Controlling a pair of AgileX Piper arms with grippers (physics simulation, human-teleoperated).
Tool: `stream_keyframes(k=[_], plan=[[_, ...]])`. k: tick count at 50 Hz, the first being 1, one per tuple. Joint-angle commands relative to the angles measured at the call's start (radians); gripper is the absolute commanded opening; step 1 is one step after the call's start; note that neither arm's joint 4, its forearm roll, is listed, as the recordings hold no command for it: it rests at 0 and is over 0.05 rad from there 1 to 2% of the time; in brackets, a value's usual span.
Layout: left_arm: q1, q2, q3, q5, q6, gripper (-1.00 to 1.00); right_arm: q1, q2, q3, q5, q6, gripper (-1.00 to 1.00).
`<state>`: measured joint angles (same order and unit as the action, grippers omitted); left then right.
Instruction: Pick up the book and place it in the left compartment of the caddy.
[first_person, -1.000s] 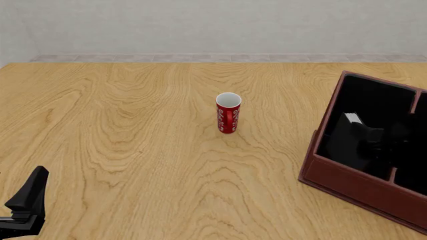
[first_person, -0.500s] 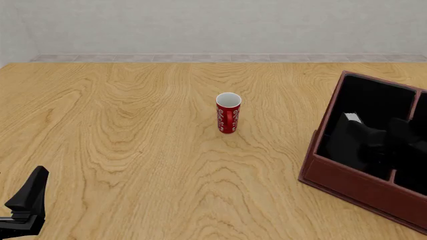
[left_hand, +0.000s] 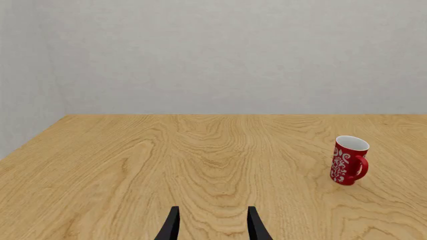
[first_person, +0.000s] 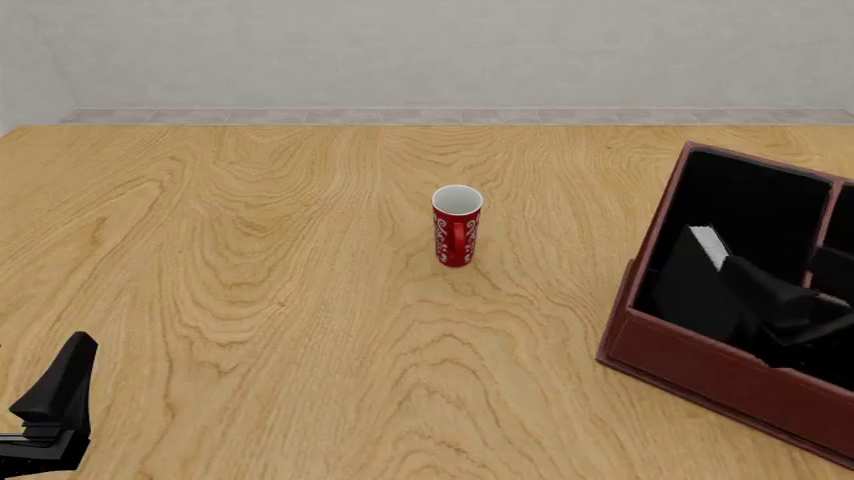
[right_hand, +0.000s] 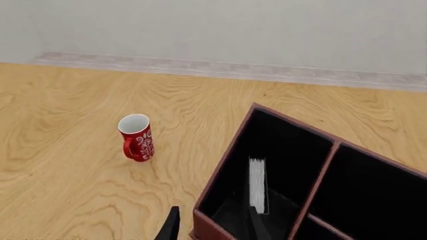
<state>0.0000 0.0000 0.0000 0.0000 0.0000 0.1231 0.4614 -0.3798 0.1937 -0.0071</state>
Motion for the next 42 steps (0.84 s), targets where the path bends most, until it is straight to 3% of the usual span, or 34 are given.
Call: stream_keyframes(k=[1,17,42], plan=[[0.000,0.000,0.000,0.000,0.000,1.00,0.000,-0.104,-0.011,0.075,-0.001,1.00],[0.000,0.000,0.000,0.000,0.000,1.00,0.027,-0.242,-0.010,0.146,-0.025,1.00],[0.000,0.000,0.000,0.000,0.000,1.00,0.031,-0.425,-0.009,0.233,-0.014,1.00]])
